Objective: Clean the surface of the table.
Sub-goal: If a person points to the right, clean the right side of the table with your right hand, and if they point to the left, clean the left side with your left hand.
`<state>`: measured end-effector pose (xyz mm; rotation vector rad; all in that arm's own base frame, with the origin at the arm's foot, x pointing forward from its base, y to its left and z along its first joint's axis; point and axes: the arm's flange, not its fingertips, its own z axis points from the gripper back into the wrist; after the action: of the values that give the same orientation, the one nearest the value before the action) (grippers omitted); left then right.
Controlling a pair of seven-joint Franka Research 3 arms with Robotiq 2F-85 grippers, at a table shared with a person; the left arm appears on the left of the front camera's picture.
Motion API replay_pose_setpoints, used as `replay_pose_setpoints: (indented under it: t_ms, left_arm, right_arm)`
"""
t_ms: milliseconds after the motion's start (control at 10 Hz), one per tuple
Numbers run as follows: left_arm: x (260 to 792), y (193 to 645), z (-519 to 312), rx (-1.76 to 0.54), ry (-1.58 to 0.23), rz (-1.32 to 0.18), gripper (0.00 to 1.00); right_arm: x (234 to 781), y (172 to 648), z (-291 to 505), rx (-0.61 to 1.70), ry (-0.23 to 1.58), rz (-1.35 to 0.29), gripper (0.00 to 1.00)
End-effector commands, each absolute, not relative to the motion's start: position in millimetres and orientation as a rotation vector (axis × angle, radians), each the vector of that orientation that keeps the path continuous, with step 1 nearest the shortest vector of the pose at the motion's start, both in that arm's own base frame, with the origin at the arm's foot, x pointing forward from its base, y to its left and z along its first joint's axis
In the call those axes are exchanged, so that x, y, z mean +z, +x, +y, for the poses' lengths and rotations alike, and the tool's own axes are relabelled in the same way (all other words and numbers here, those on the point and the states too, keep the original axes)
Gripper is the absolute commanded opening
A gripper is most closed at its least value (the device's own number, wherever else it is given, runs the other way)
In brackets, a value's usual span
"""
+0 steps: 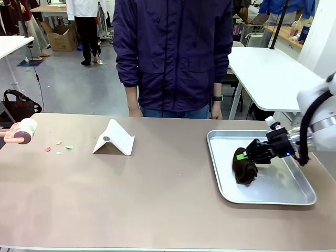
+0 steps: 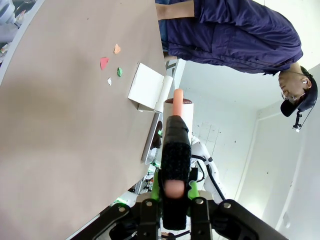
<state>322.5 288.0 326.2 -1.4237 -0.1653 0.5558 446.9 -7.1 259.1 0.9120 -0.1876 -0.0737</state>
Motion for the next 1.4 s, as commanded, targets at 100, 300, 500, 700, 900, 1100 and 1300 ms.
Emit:
replay_pose_setpoints:
  t_ms: [100, 300, 500, 700, 900, 1100, 1300]
  left_arm:
    - [329, 317, 286, 0.532, -1.437, -0.173, 0.0]
    - [329, 317, 286, 0.532, -1.437, -0.173, 0.0]
    - [329, 317, 286, 0.532, -1.437, -0.173, 0.0]
    - [329, 317, 286, 0.532, -1.437, -0.173, 0.0]
    - [329, 317, 286, 0.532, -1.437, -0.173, 0.0]
    - [329, 317, 286, 0.532, -1.437, -0.173, 0.0]
    - [329, 317, 286, 0.532, -1.437, -0.173, 0.0]
  right_arm:
    - [261, 429, -44, -0.151, 0.977, -0.292, 0.09]
    - [273, 418, -67, -0.187, 1.105, -0.332, 0.09]
    - [285, 406, -84, -0.221, 1.365, -0.322, 0.09]
    - [296, 389, -97, -0.257, 1.615, -0.287, 0.09]
    - [308, 365, -111, -0.187, 1.769, -0.228, 0.09]
    - [318, 343, -124, -0.099, 1.858, -0.131, 0.09]
    - [320, 324, -127, -0.026, 1.857, -0.06, 0.09]
